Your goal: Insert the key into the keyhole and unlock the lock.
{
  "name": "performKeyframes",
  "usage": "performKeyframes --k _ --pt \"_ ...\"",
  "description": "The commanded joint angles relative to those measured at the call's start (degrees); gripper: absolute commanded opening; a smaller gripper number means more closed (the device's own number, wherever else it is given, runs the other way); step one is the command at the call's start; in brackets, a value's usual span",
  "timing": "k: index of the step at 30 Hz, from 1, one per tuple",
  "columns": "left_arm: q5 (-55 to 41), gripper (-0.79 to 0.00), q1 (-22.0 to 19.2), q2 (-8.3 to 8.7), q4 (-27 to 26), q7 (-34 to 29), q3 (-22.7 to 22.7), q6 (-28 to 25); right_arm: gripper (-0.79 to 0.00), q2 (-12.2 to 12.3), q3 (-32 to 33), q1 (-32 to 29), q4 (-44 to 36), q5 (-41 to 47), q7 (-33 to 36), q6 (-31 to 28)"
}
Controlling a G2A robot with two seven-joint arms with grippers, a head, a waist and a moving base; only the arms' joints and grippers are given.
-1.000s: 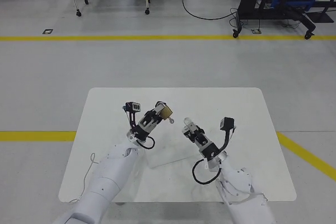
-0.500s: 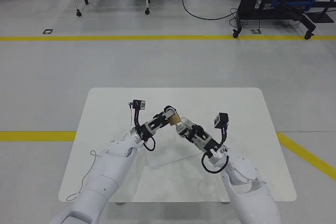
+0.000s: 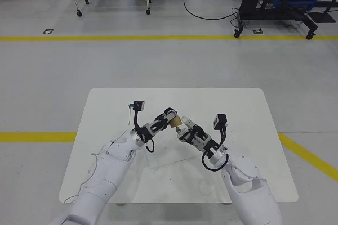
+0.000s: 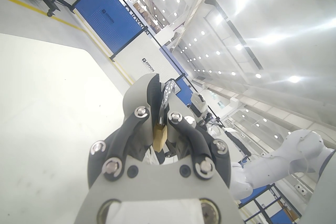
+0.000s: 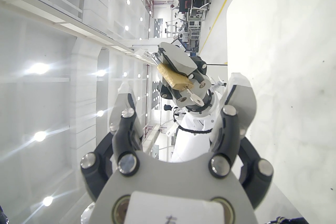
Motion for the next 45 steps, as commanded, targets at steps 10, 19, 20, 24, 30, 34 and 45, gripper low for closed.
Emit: performKeyframes --k 10,19,20,24,30,34,45 --pt "8.42 -0.785 1.59 0.48 -2.95 4.73 0.78 2.66 -0.095 0.07 -0.59 0.72 0.06 1.14 -0.31 0.92" --pt "6.42 -0.785 2.14 0.69 -3.45 7.39 0.39 2.21 -0.077 0.17 -1.03 0.91 -0.16 0.55 -1.32 0.71" --pt "4.69 -0.785 2.40 0.66 -3.45 8.25 0.06 2.15 -0.089 0.19 -1.07 0.77 -0.26 0.39 -1.33 0.44" --pt "-3.78 -0.785 3.07 0.44 -3.46 7.98 -0.28 1.72 -0.200 0.30 -0.69 -0.18 -0.23 1.19 -0.47 -2.83" --pt "-25.46 -0.785 3.23 -0.36 -1.88 -1.70 1.31 1.04 -0.422 0.30 0.32 -1.60 2.24 10.88 7.44 -12.76" --pt "-35.24 -0.785 1.65 -0.91 1.30 -10.50 2.48 2.86 -0.409 0.35 0.45 -0.92 4.63 15.04 11.31 -13.40" --pt "-42.15 -0.785 -1.81 -2.63 8.37 -18.81 4.58 2.31 -0.425 0.32 -0.78 2.09 7.83 16.55 11.85 -10.19"
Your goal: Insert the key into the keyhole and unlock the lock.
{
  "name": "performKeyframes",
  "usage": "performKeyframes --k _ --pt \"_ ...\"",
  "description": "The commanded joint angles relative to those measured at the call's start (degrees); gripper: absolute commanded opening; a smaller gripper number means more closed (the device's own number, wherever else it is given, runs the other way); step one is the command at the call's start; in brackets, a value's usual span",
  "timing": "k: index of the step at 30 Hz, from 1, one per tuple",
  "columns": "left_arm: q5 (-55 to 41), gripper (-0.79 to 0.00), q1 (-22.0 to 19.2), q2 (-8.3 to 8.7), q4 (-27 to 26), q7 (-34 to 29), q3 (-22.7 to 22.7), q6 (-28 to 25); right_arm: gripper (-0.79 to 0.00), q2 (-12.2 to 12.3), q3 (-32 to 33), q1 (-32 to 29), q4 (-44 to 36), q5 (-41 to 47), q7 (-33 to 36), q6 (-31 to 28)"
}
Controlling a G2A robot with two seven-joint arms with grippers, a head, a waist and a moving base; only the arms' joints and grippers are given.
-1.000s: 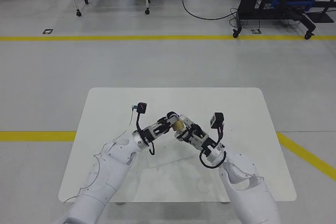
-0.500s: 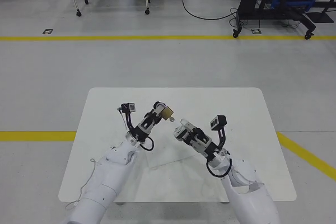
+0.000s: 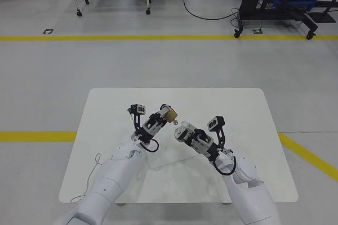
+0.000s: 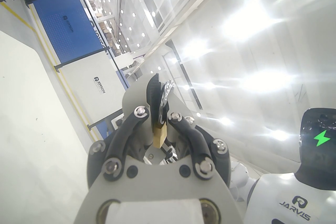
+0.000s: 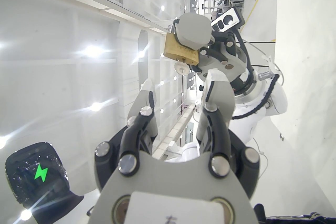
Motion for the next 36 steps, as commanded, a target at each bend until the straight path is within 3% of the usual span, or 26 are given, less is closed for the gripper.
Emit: performKeyframes --k 1,11,21,36 --pt "-0.36 -0.785 -0.31 -0.18 0.68 -0.83 0.16 -0.23 -0.428 -0.02 -0.27 0.45 0.27 0.12 0.00 0.30" --pt "1.86 -0.785 -0.55 -0.28 0.15 -0.63 0.93 -0.51 -0.456 -0.12 -1.26 2.22 2.01 0.75 -0.79 1.67" --pt "1.81 -0.785 -0.57 -0.09 -0.22 -0.66 0.99 -0.47 -0.680 -0.03 -1.43 2.37 2.54 1.05 -1.09 1.97" --pt "0.27 -0.785 -0.59 -0.10 0.09 -1.15 0.93 0.01 -0.536 0.53 -0.65 0.02 -0.72 0.10 0.93 0.32"
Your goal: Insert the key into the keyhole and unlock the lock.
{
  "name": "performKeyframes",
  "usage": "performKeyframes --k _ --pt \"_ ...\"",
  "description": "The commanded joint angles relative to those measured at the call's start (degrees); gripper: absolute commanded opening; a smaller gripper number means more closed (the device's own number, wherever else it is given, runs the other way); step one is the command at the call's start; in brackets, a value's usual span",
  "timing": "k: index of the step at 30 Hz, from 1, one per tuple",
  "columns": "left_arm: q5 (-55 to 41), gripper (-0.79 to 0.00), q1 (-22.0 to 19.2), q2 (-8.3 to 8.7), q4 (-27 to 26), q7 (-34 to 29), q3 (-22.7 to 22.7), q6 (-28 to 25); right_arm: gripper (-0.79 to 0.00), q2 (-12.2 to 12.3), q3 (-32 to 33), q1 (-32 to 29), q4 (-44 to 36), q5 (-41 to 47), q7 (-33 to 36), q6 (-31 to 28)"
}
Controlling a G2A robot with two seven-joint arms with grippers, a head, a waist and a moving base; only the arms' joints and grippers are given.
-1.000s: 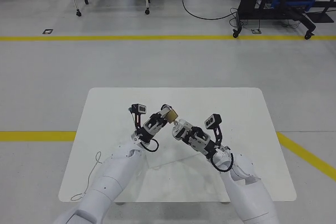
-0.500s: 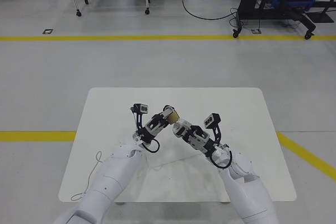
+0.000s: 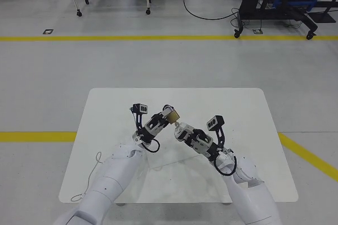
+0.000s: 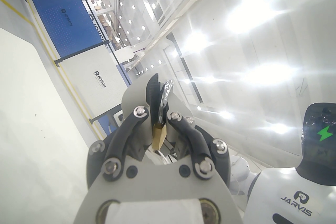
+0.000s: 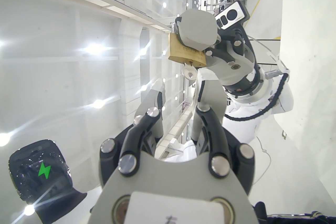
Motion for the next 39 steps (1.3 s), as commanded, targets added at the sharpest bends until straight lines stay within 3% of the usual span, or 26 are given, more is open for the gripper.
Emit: performKeyframes --k 1,8,9,11,22,31,39 --pt "0.02 -0.785 -0.03 -0.07 0.00 -0.06 0.18 0.07 -0.539 0.00 -0.26 0.21 0.12 -0.22 -0.20 0.31" --pt "-0.21 -0.785 0.03 -0.16 -0.41 -0.69 0.56 0.69 -0.563 -0.12 -1.17 1.62 1.62 -0.09 -1.32 1.43" --pt "-0.21 -0.785 0.10 -0.10 -0.66 -0.95 0.58 0.95 -0.610 -0.13 -1.25 1.77 1.82 0.04 -1.31 1.45" --pt "-0.53 -0.785 0.32 -0.01 -1.05 -1.12 0.48 1.12 -0.785 -0.14 -1.40 2.05 2.20 0.18 -1.24 1.63" --pt "-2.41 -0.785 1.07 0.35 -3.54 -2.92 0.34 2.92 -0.785 -0.04 -1.04 1.21 2.53 4.60 2.10 0.97" --pt "-2.68 -0.785 1.91 0.79 -5.48 -3.13 0.34 3.12 -0.785 0.02 -0.02 1.21 3.46 13.11 6.22 4.93" --pt "-1.79 -0.785 2.23 1.55 -5.90 -2.04 -0.38 2.03 -0.785 0.22 0.40 0.77 3.72 15.21 9.09 5.79"
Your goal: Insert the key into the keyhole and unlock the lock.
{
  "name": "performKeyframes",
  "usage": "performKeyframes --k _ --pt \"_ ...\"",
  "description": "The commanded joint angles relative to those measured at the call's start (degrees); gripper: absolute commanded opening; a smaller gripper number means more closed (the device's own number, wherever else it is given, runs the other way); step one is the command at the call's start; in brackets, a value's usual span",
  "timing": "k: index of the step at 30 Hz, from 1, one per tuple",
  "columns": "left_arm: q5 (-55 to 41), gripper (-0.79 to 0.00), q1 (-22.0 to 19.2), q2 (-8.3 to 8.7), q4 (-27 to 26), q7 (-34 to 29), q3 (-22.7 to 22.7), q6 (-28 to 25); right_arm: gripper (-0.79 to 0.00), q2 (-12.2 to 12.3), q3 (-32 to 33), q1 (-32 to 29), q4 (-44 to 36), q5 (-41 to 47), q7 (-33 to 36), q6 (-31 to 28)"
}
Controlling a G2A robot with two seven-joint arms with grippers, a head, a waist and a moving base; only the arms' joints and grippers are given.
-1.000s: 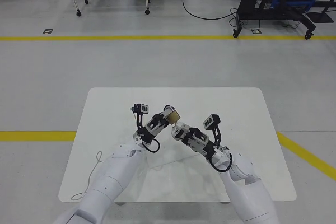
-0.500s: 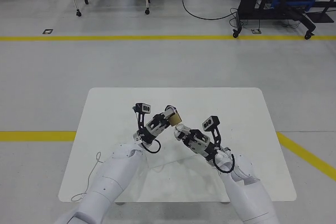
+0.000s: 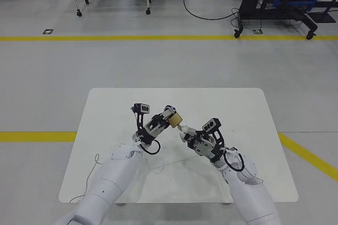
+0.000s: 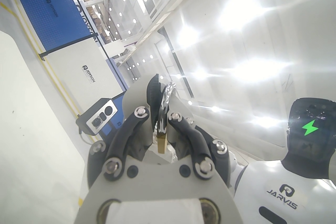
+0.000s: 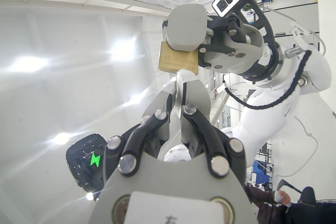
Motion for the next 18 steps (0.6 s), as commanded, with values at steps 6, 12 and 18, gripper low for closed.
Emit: performKeyframes --k 6,12,18 --pt "8.19 -0.785 -1.33 1.13 2.18 3.13 -0.19 -3.11 0.000 0.41 1.26 -1.25 -1.50 -0.96 1.83 -2.22" --pt "20.27 -0.785 -3.01 2.59 3.10 5.84 -0.83 -5.27 0.000 0.62 2.56 -2.08 -2.50 -1.23 1.42 -3.74" --pt "40.75 -0.785 -3.36 3.85 -0.99 15.01 -0.93 0.17 0.000 0.62 2.56 -2.08 -2.50 -1.23 1.42 -3.74"
